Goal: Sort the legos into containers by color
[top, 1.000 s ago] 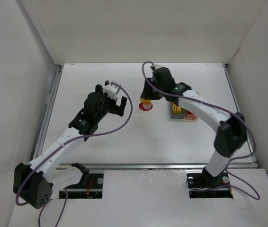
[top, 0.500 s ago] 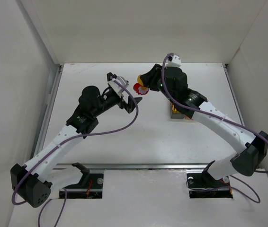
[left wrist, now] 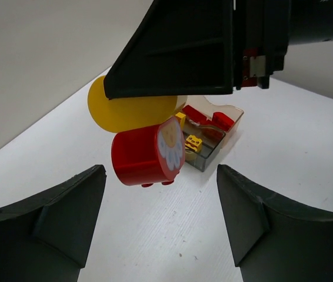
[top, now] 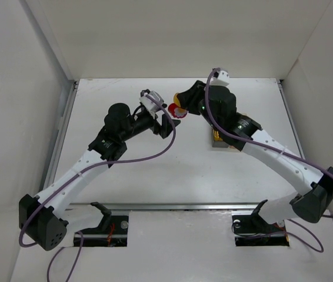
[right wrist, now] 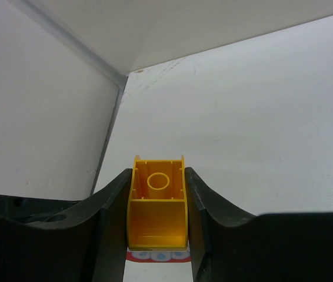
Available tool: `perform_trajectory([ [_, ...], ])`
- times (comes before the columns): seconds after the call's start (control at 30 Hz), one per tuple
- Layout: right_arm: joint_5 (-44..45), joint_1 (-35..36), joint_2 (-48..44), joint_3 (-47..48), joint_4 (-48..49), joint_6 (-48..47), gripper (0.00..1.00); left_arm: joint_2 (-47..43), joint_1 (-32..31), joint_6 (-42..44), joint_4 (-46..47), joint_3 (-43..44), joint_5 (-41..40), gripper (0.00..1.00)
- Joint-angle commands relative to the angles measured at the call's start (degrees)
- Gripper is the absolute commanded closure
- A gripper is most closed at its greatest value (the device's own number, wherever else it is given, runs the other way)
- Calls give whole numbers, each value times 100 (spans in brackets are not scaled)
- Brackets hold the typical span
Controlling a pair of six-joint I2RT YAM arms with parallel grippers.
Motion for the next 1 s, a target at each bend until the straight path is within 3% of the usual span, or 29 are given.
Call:
perform_trajectory([
  [0.0, 115, 178, -242, 53, 255, 8, 100, -39, -28, -229, 360, 317, -7, 28],
  [0.17, 115, 240, -295, -9, 255, 61, 100, 22, -28, -299, 475, 369, -8, 29],
  [0.4, 63, 240, -242, -9, 255, 61, 100, 75, -28, -352, 475, 369, -175, 46],
  [0.57, 63, 240, -242, 44, 255, 8, 100, 75, -28, -352, 475, 317, -175, 80],
  [0.6, 63, 240, -242, 44, 255, 8, 100, 75, -28, -352, 475, 317, -175, 95],
  [0.63, 132, 240, -242, 44, 255, 8, 100, 75, -28, -352, 475, 317, -175, 100],
  [0.83, 1204, 240, -461, -158, 255, -255, 100, 75, -28, 16, -217, 203, -113, 100],
  [0.97, 1302, -330, -645, -334, 202, -589, 100, 75, -28, 123, -1044, 98, -166, 100],
])
